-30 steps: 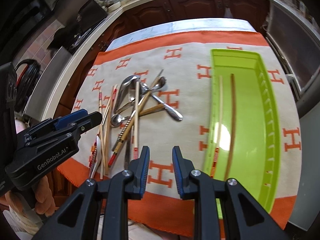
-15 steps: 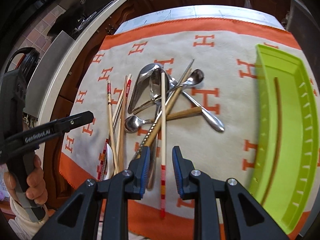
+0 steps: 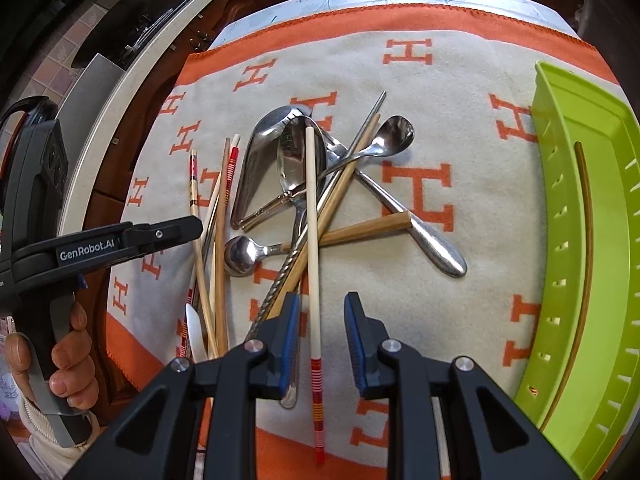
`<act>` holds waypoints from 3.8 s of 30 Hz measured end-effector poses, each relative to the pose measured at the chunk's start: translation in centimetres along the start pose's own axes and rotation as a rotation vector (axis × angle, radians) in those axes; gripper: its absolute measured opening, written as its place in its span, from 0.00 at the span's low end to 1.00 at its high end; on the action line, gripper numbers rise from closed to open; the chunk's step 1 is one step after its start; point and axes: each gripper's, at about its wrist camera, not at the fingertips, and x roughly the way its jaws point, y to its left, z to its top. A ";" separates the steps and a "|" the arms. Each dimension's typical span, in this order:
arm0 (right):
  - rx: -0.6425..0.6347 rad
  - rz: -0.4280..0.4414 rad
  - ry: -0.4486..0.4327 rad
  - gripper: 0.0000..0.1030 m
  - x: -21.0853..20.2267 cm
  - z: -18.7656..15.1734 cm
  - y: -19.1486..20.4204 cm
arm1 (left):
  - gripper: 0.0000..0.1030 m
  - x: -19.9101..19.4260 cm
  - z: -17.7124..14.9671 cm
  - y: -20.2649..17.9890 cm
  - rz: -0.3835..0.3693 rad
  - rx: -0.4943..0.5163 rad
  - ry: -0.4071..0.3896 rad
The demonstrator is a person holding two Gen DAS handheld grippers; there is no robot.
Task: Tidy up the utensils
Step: 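Grasp a plain wooden chopstick with the right tool while the left tool grasps a red-banded chopstick, then place both chopsticks into the green tray and open both tools, then move both tools back over the utensil pile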
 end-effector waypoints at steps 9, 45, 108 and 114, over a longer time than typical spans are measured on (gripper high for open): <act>-0.020 0.004 0.030 0.11 1.2 0.2 0.1 | 0.07 1.1 -0.1 0.2 0.010 -0.021 0.002; 0.086 0.057 -0.242 0.06 -10.8 -2.7 -6.5 | 0.04 -6.6 -5.1 -20.0 -0.247 0.267 -0.030; 0.040 -0.047 -0.174 0.07 -8.8 -4.3 -5.5 | 0.26 -7.3 -9.6 -14.3 0.140 0.365 -0.288; 0.005 -0.047 -0.153 0.07 -7.6 -3.6 -3.3 | 0.26 -7.6 -9.1 -11.5 0.169 0.339 -0.308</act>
